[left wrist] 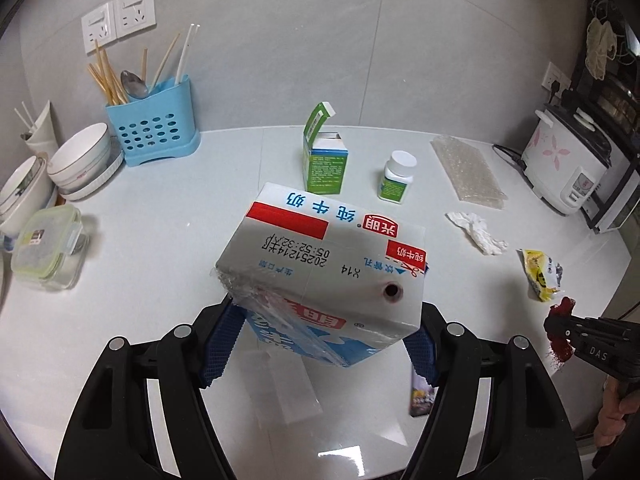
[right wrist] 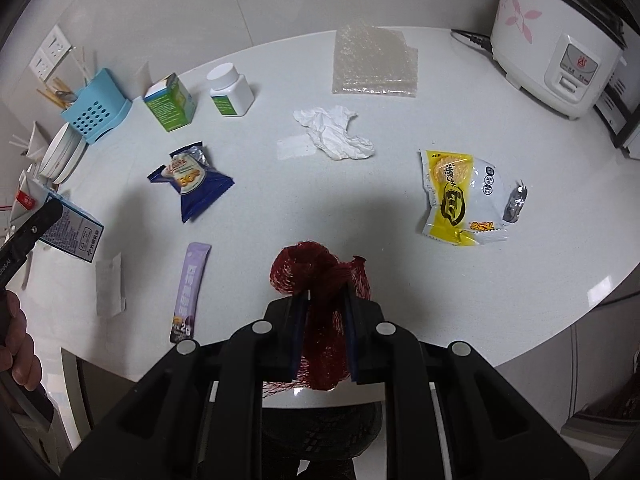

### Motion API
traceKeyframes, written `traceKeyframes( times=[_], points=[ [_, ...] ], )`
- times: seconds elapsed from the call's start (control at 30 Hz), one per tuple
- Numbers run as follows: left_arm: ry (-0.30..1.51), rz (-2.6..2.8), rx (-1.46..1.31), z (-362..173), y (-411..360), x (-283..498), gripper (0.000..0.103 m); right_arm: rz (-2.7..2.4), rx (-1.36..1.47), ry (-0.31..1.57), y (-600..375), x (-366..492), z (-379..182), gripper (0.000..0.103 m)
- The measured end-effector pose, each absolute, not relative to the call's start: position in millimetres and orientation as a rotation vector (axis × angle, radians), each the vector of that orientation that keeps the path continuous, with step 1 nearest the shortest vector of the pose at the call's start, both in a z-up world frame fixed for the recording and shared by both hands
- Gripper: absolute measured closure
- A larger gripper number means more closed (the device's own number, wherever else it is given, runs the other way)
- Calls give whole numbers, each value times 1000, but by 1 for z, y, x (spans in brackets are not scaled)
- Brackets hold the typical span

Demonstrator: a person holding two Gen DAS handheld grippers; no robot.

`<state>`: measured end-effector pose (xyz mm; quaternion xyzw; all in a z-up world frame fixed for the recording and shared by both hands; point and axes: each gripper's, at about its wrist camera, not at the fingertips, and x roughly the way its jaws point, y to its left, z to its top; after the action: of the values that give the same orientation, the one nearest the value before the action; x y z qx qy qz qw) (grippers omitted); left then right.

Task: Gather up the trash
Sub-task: 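Carry the milk carton and red mesh bag down over the trash bin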

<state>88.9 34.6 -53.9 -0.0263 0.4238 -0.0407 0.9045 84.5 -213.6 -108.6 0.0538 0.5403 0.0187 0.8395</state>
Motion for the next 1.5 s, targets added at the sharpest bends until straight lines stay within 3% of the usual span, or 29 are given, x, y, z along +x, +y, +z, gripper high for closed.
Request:
traceKeyframes(
  times=[0.63,1.5],
  points=[
    [868,-62,-82,-48,11,-14,33,119,46,1053,-211,10,-90,87],
    [973,-142,-111,-111,-26,-104,33,143,57,1064,-228,-90,-126,87]
  ],
)
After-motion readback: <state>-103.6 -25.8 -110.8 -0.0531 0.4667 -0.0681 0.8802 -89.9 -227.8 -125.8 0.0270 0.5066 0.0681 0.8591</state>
